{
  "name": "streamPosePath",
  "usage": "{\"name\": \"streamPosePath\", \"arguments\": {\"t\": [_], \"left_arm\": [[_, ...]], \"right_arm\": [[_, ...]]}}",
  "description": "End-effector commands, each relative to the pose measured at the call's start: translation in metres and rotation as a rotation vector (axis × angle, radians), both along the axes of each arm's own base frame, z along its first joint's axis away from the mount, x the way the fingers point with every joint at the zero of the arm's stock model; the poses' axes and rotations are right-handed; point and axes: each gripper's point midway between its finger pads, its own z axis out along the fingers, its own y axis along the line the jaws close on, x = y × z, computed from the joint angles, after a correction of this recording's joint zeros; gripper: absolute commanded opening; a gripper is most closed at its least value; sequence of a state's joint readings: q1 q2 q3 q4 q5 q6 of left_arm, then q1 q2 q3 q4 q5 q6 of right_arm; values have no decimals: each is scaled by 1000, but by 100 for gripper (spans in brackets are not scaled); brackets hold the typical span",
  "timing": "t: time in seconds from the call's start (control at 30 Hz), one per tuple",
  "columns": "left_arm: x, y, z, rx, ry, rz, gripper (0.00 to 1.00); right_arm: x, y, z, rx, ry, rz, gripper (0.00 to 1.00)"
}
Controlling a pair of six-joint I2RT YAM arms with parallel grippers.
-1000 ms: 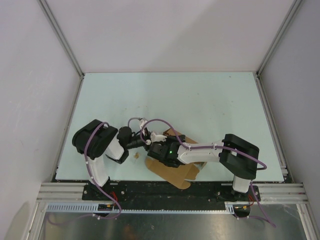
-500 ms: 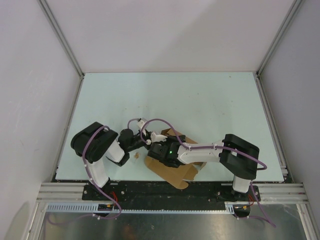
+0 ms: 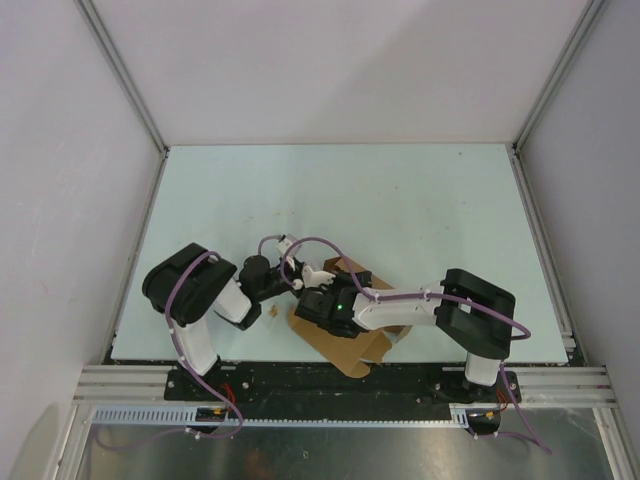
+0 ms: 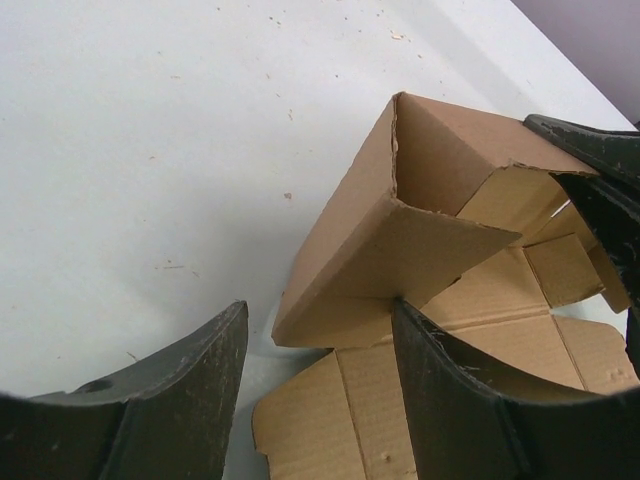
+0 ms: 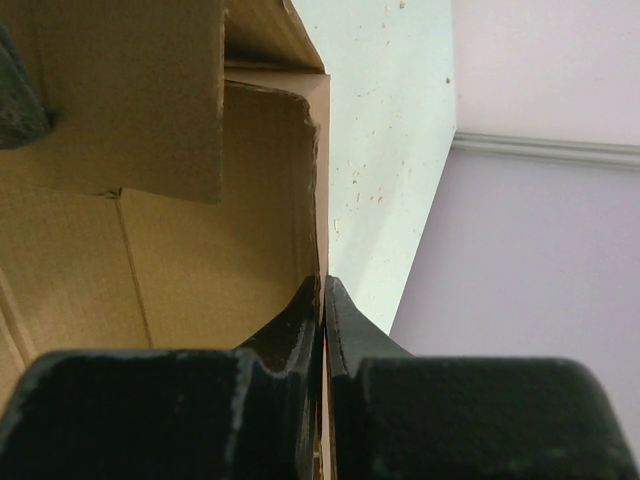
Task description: Fold the paper box
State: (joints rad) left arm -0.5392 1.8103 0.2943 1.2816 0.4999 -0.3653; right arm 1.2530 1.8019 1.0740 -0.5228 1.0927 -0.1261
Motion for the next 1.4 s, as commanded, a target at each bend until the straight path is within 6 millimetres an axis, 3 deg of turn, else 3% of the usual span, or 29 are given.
{"name": "streamPosePath", "arguments": {"t": [0.0, 0.7, 0.8, 0.93, 1.37], "left_arm": [[5, -32, 102, -218, -431, -103, 64], [9, -39, 104, -228, -429, -97, 63], [11, -41, 106, -234, -431, -93, 59], [10, -45, 108, -247, -426, -116, 41], [1, -53, 100, -240, -411, -147, 40]], "right_arm": [[-17, 11, -41, 48, 131, 16, 6], [-21, 21, -47, 86, 158, 29, 12], [-21, 23, -45, 100, 161, 34, 13], [-22, 25, -46, 106, 170, 39, 13], [-24, 30, -49, 138, 200, 46, 15]]}}
